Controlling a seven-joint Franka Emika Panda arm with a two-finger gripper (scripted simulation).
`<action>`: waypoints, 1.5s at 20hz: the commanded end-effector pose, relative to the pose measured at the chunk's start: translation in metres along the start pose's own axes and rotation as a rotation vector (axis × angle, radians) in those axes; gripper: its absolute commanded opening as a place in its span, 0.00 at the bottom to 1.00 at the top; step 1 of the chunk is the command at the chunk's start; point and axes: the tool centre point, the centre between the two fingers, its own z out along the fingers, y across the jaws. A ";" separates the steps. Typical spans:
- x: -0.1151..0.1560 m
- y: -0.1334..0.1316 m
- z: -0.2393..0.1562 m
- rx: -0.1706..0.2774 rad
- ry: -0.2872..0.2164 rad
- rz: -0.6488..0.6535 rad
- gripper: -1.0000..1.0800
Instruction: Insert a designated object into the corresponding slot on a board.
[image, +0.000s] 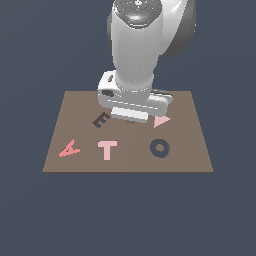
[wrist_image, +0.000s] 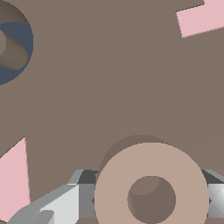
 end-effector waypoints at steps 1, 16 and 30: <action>0.000 -0.004 0.000 0.001 0.000 0.016 0.00; 0.015 -0.044 -0.003 0.001 0.000 0.303 0.00; 0.059 -0.093 -0.008 0.001 -0.001 0.745 0.00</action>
